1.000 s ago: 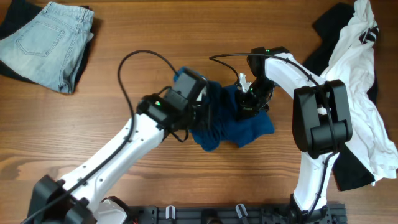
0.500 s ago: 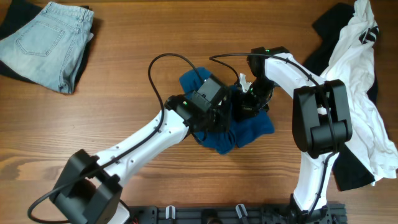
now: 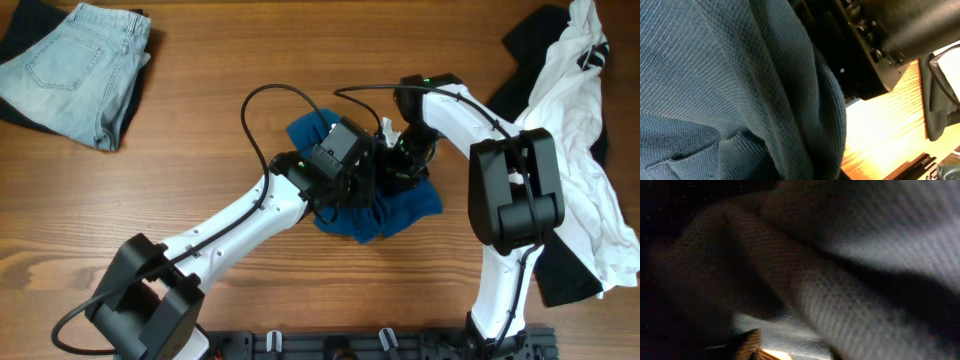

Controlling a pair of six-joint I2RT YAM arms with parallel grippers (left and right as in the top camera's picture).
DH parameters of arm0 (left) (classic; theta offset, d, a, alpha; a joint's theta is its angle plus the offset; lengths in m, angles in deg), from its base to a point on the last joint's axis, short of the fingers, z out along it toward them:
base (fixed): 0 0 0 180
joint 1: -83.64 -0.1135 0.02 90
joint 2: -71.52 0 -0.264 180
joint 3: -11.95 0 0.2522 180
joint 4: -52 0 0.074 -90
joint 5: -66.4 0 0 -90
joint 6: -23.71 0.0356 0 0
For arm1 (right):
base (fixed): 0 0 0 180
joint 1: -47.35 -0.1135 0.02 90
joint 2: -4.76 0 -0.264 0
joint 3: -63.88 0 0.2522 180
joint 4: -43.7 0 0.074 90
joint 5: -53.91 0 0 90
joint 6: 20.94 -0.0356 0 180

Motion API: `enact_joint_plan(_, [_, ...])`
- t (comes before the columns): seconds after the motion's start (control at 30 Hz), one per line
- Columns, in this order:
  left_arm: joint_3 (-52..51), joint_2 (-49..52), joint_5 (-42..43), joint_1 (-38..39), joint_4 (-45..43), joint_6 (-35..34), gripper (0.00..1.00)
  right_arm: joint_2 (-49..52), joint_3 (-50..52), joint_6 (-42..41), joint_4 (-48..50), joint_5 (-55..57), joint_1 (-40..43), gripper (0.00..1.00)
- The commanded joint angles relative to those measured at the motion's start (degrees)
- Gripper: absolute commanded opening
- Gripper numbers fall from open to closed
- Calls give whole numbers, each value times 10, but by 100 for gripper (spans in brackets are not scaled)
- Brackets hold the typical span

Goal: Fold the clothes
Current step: 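Carry the left end rightward over the shirt toward the right gripper, then release the shirt with the right gripper and raise it to the upper right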

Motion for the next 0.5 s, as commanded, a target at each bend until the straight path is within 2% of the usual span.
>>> enact_joint_plan(0.0, [14,5,-8,1,-4,-1,19,-5,-18,-8,0,79,6,72])
enact_joint_plan(0.27, [14,5,-7,-5,-3,-1,18,-36,-64,-10,-47,81,10,75])
enact_joint_plan(0.33, [14,5,-7,-5,-3,-1,18,-36,-66,-8,-53,81,10,80])
enact_joint_plan(0.47, [14,5,-7,-4,1,-1,17,-36,-71,-6,-54,83,12,79])
